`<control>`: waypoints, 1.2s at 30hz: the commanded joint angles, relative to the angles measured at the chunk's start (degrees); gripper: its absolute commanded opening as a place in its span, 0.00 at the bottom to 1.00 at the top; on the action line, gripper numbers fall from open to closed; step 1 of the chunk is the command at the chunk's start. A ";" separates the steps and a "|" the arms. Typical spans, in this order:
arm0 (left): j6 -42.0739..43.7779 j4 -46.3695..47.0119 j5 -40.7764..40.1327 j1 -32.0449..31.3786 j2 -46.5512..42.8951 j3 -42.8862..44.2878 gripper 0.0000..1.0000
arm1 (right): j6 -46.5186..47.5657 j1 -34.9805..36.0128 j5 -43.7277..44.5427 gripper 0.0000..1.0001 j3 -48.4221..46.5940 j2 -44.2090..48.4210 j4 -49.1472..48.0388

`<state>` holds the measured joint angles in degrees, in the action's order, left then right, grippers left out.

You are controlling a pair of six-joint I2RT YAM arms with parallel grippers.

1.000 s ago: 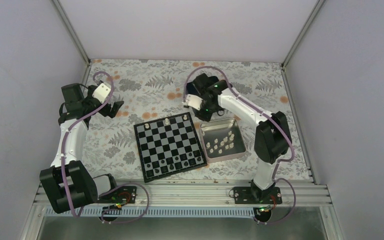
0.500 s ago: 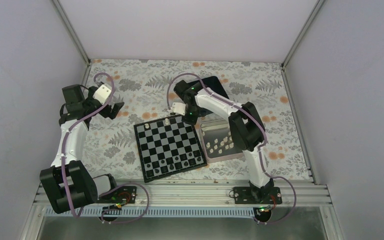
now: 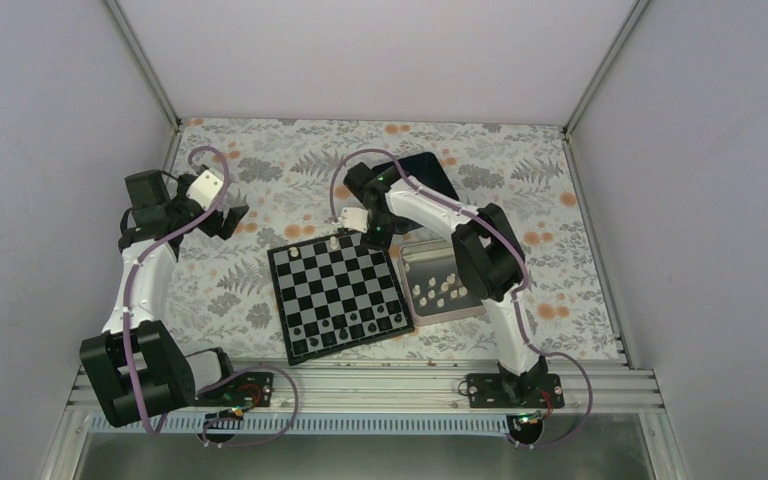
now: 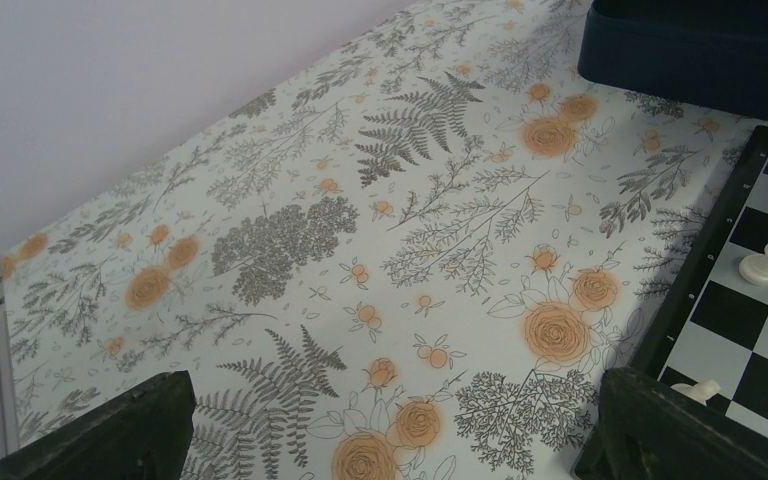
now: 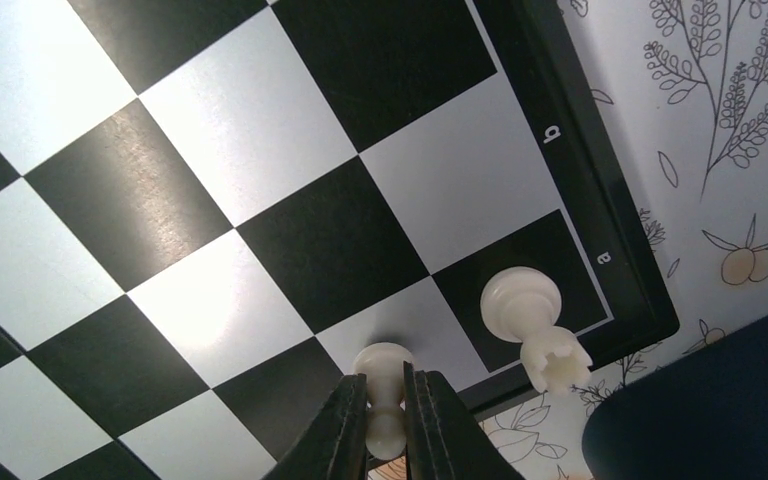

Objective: Set up the chess pieces on the board
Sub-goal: Place the chess piece on the chessboard, then pick up the chess piece from the storage box.

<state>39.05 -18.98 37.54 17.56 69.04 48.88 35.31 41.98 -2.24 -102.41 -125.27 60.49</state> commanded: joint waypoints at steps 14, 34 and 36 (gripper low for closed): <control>1.29 -0.12 0.93 0.24 -0.42 0.29 1.00 | 0.47 0.49 0.87 0.25 -0.88 0.38 -0.33; -1.26 0.59 1.68 0.18 -1.62 -0.03 1.00 | 1.23 -8.03 -0.16 0.38 33.66 34.07 -4.47; -1.57 0.74 1.61 0.11 -1.24 0.03 1.00 | 1.56 -8.35 -0.25 0.38 36.35 34.66 -6.34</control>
<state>38.76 -19.92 37.32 17.56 68.10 48.88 35.00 33.67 -1.02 -70.74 -91.83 58.35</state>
